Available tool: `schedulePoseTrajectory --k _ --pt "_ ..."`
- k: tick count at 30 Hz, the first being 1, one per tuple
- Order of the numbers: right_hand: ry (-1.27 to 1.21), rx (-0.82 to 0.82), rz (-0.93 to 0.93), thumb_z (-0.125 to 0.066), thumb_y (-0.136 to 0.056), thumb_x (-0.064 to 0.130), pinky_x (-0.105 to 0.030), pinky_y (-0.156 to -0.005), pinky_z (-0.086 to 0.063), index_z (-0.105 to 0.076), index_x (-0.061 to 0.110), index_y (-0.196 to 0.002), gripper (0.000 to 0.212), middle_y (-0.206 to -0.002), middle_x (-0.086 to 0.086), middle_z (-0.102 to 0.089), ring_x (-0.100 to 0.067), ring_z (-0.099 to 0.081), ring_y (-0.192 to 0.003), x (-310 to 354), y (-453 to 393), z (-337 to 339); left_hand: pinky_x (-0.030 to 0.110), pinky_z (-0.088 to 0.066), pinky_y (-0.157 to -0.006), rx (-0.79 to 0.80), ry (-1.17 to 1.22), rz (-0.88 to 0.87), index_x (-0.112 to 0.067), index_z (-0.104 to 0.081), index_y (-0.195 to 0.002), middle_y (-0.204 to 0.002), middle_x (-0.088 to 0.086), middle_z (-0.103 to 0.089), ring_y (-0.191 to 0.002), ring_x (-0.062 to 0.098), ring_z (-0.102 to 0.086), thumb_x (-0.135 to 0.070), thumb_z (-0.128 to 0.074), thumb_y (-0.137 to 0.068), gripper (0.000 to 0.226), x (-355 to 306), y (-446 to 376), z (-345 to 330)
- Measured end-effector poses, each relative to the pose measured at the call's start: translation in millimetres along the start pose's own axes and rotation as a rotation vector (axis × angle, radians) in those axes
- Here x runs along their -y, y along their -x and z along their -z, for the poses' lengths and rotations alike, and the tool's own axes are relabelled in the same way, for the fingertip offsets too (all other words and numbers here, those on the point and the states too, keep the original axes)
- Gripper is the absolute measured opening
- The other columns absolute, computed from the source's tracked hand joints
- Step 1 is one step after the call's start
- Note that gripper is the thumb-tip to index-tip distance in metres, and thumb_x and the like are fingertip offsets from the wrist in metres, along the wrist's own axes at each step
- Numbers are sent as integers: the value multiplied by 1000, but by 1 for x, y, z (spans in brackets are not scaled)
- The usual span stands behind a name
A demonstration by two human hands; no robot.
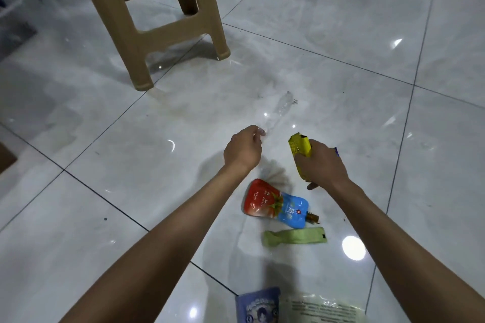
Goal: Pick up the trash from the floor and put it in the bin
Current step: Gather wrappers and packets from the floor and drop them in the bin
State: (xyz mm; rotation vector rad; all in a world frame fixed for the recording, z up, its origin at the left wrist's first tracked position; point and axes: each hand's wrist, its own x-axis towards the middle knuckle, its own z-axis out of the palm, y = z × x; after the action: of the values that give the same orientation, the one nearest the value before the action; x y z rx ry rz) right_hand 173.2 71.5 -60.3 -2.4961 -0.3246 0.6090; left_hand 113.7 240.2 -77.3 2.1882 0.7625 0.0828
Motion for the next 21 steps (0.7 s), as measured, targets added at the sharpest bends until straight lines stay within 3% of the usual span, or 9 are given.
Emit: schedulePoseTrajectory --k 4,7,11,14,17,19,21 --pt "-123 7 -42 -53 -85 27 -46 -64 -61 -62 19 -92 14 -76 -3 -66 -29 -69 -53 24 4 30 41 -57 -83 13 223 73 -29 -65 -95 -93 -3 -70 -91 18 -67 -20 -45 -98 22 -23 -7 21" --pt "-190 15 -57 -54 -86 28 -46 -64 -61 -62 20 -95 14 -79 -3 -67 -29 -70 -57 55 20 66 36 -55 -80 1 255 93 -26 -66 -101 -92 -5 -70 -90 23 -68 -21 -45 -99 21 -54 1 57" --pt "-252 20 -45 -56 -87 25 -48 -64 -61 -61 20 -99 14 -84 -3 -66 -31 -70 -62 114 58 128 20 -47 -56 -23 357 152 -20 -65 -110 -96 0 -69 -76 16 -63 -22 -43 -102 24 -119 28 132" --pt "-270 53 -38 -56 -87 24 -48 -66 -61 -60 24 -97 11 -82 0 -65 -31 -70 -64 173 98 184 20 -47 -60 -43 384 171 -21 -64 -112 -97 -1 -70 -74 14 -63 -23 -44 -102 23 -170 64 207" --pt "-128 74 32 -54 -88 28 -41 -67 -58 -58 22 -95 10 -82 -1 -66 -28 -68 -66 234 146 243 28 -52 -74 -81 154 117 -28 -63 -115 -103 -7 -71 -85 15 -67 -27 -45 -101 23 -221 111 288" --pt "95 60 111 -55 -89 30 -31 -65 -48 -56 21 -102 16 -88 -1 -66 -27 -65 -78 279 182 286 28 -48 -75 -113 -89 67 -31 -62 -118 -110 -12 -69 -95 14 -65 -29 -43 -102 25 -261 143 349" --pt "259 55 177 -55 -89 30 -29 -63 -39 -55 21 -109 22 -93 -2 -66 -27 -62 -84 321 217 324 30 -47 -74 -122 -278 18 -32 -60 -119 -113 -10 -67 -99 17 -64 -27 -40 -102 27 -296 171 400"
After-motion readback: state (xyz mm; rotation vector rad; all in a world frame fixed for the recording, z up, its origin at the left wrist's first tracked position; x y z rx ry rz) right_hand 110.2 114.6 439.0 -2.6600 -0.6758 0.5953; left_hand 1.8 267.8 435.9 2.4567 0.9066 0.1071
